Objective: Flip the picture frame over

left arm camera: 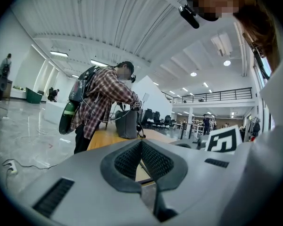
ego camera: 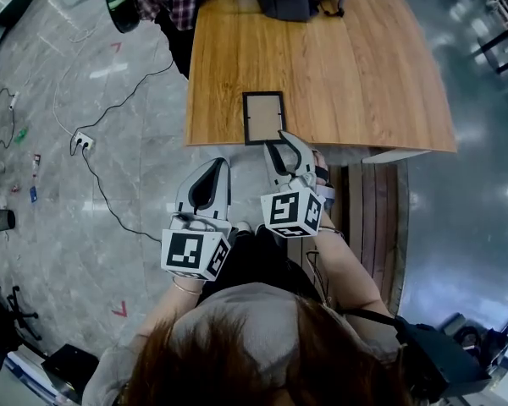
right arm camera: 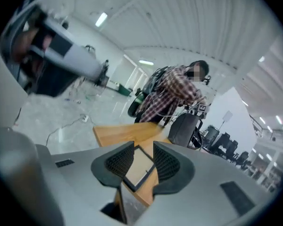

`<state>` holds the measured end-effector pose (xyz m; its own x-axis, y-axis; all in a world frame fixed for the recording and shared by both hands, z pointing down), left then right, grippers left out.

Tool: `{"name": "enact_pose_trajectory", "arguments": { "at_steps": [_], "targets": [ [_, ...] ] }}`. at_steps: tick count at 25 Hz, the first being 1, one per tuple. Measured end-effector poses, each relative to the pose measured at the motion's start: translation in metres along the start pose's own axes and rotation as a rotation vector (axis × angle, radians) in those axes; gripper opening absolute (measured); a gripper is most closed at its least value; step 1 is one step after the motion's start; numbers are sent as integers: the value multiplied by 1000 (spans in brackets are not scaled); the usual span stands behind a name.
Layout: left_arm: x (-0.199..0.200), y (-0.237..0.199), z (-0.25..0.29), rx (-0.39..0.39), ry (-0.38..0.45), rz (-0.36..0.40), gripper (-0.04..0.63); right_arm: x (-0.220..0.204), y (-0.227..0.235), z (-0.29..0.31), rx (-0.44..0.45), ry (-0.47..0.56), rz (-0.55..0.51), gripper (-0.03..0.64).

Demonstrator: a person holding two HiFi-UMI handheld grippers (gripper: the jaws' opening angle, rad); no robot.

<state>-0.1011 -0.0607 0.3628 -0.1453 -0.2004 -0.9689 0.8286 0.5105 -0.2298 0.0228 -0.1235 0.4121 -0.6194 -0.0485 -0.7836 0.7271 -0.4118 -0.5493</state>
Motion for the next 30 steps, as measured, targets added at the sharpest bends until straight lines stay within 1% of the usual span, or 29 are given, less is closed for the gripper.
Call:
{"name": "enact_pose_trajectory", "arguments": {
  "at_steps": [2, 5, 8, 9, 10, 11, 15, 16, 18, 23, 30],
  "targets": [
    [10, 2, 4, -8, 22, 15, 6, 26, 23, -18, -23, 85, 148, 137],
    [21, 8, 9, -23, 47, 31, 6, 52, 52, -42, -58, 180, 312, 132],
    [27, 17, 13, -41, 64, 39, 6, 63, 71, -60, -102, 257, 427, 43],
    [29, 21, 14, -48, 68, 43, 6, 64, 75, -65, -104, 282, 461, 30],
    [32, 24, 16, -55, 74, 44, 6, 64, 78, -70, -94, 297, 496, 17],
    [35, 26, 17, -61, 82, 43, 6, 63, 81, -76, -79, 306, 538, 17],
    [48, 37, 22, -83, 119, 37, 6, 58, 94, -90, -25, 323, 776, 17],
    [49, 39, 23, -85, 123, 42, 6, 57, 95, -92, -18, 322, 822, 17],
    [51, 40, 23, -88, 125, 43, 6, 56, 96, -93, -18, 319, 853, 17],
    [56, 46, 23, -105, 148, -4, 6, 56, 97, -95, -48, 310, 827, 17],
    [62, 56, 24, -123, 164, 17, 6, 58, 101, -95, -51, 315, 817, 17]
  ]
}}
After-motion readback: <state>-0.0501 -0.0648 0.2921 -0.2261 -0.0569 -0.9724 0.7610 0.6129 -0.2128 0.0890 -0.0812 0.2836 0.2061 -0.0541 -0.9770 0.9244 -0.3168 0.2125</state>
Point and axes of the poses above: the fingertips, and each gripper's own axes: z forward along the fingers, y to its right, x out of its top, the point moved 5 cm from there along -z, backward along the fingers, and after that the axes turned 9 degrees about -x, right-handed, at the moved point
